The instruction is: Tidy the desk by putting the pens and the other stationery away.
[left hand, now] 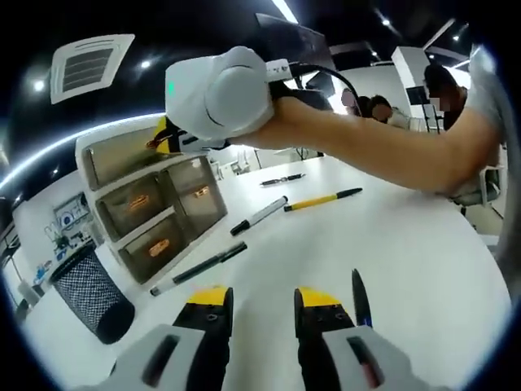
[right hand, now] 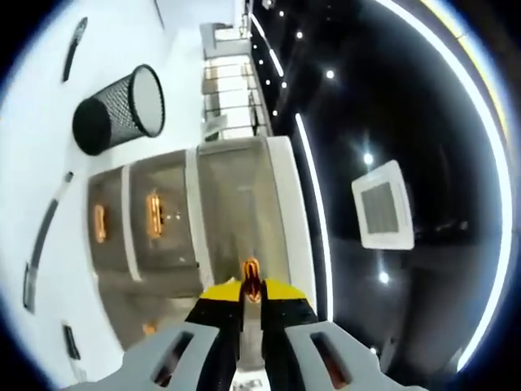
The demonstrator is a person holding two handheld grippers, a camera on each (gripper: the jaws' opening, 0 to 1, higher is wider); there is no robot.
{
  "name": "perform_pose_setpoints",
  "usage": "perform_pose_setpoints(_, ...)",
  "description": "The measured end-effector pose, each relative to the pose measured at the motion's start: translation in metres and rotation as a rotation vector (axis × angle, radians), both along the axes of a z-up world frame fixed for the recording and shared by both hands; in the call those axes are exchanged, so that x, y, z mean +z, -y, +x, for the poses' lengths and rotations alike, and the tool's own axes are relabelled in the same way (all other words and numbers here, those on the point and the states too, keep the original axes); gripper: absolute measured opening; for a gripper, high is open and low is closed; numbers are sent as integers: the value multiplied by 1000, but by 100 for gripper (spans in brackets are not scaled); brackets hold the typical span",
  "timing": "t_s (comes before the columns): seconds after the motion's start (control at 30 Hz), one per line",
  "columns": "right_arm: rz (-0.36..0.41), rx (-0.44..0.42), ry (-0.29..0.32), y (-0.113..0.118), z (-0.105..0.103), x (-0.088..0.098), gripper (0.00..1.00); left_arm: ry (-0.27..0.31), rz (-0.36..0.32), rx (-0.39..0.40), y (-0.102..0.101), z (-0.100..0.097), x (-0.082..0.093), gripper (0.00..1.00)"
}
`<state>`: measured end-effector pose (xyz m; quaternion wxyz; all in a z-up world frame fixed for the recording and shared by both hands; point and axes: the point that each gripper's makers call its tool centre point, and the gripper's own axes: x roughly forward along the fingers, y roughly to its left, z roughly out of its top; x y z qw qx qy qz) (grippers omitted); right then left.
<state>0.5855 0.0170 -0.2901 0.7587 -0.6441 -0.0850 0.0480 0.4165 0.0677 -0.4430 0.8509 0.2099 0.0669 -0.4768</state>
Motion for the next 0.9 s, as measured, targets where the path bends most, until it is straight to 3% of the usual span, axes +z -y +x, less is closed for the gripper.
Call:
perform_pose_setpoints(0.1,-33,-3,4,0,3,-1,5,0,-2,0,-1,0,1,31)
perform_pose_setpoints(0.43,-26,-1,18,0,-1,0,5,-6,5,0,0,-1,-2,30)
perform_pose_setpoints(0.63,-97,-10,44,-1,0,-3,6,22,-37,23,-4,3,10,30)
perform_pose_setpoints(0.73,-94,-12,58,-1,-1,-2,6,40,-100,28,-4,5,23,30)
perform_pose_setpoints(0.9,-142,-15,53,0,-3,0,7,63,-94,40,-5,6,26,30)
